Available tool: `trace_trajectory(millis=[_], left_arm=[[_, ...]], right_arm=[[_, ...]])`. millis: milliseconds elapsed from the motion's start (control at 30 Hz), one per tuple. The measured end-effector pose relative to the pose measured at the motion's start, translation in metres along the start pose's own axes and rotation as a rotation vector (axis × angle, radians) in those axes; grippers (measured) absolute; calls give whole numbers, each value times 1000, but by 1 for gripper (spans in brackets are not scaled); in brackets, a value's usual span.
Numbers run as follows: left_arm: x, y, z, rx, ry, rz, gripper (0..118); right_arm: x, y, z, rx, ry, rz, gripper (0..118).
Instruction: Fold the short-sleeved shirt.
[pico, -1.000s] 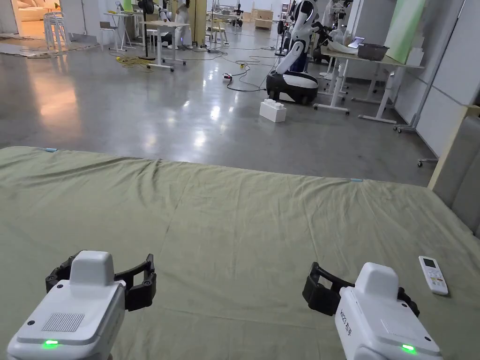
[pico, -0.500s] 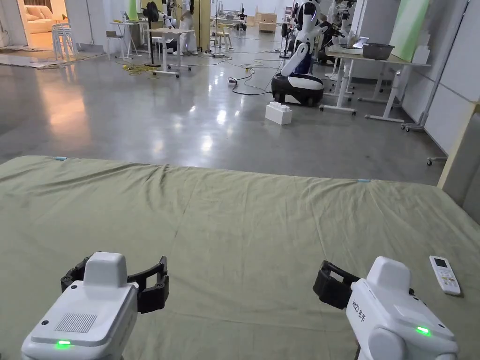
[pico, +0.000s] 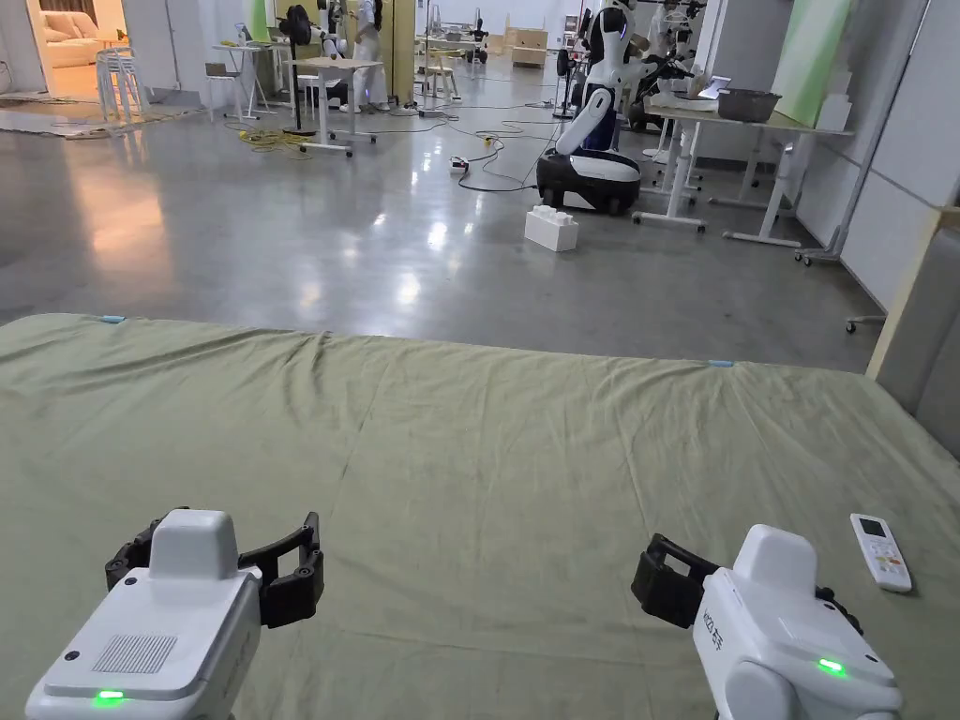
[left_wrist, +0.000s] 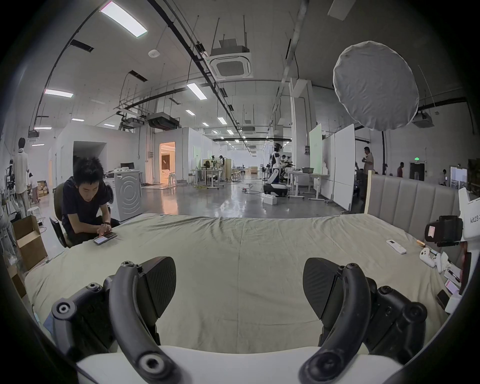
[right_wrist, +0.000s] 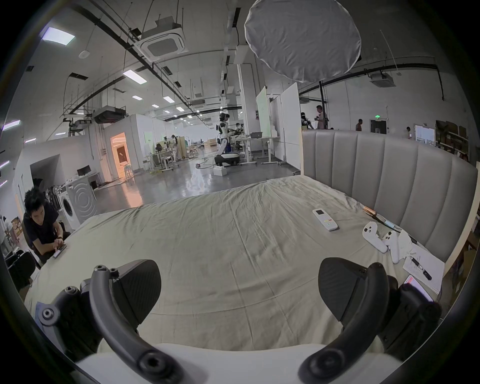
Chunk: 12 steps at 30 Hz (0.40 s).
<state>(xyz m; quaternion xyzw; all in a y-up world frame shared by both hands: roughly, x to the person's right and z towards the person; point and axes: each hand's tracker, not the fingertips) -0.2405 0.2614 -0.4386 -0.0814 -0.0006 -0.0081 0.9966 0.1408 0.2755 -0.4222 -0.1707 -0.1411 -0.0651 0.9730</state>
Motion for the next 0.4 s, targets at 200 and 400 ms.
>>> trace_trajectory(millis=[200,400], left_arm=[[-1,-1,-2,16,-4,17,100],[0,-3,-5,18,-11,11,100]], right_arm=[[1,-2,5,129,34,55,118],[-10,-10,9,227,18,227,118]])
